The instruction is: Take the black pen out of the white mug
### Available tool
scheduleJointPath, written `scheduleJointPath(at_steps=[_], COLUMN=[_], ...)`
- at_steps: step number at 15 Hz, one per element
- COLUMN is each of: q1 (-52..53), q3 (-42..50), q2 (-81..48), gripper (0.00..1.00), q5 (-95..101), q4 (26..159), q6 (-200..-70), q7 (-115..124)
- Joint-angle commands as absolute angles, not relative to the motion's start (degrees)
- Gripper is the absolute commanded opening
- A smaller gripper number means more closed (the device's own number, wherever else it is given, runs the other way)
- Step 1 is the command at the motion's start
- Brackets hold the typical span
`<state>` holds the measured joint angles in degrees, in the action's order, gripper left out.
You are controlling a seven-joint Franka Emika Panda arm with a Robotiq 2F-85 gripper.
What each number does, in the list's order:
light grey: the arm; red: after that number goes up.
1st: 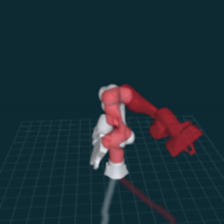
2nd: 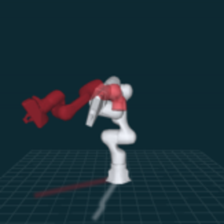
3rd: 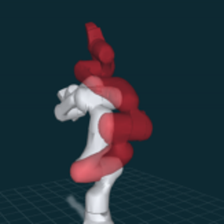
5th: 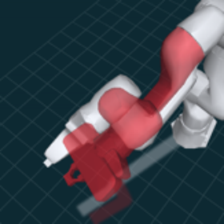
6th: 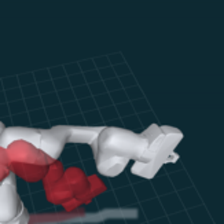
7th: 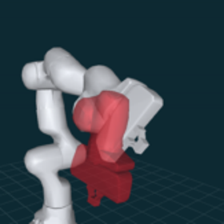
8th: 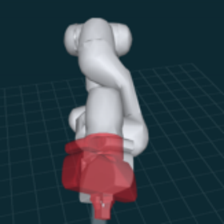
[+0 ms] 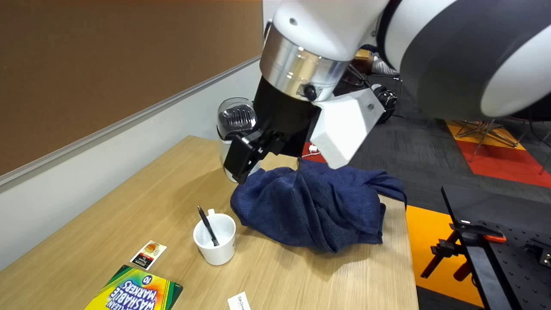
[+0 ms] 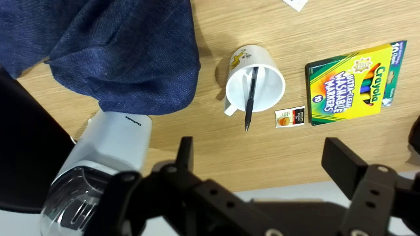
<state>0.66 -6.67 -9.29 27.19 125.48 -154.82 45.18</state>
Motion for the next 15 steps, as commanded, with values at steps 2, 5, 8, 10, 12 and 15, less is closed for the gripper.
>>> scheduleJointPath(at_steps=[2, 5, 8, 10, 12, 15], q1=[2.4, 8.5, 11.4, 12.4, 12.9, 13.1], q3=[-5.9, 0.5, 4.0, 5.1, 5.6, 6.0], q2=[-18.2, -22.6, -26.5, -28.8, -30.6, -33.2], gripper=[1.0, 1.0, 1.0, 1.0, 1.0, 1.0], q5=[30.2, 27.5, 26.4, 25.0, 22.7, 19.6], q4=[116.5, 113.2, 110.7, 109.6, 108.8, 107.8], q6=[-153.4, -154.1, -155.4, -156.2, -156.5, -156.8], q7=[49.2, 47.0, 46.7, 46.3, 45.6, 44.7])
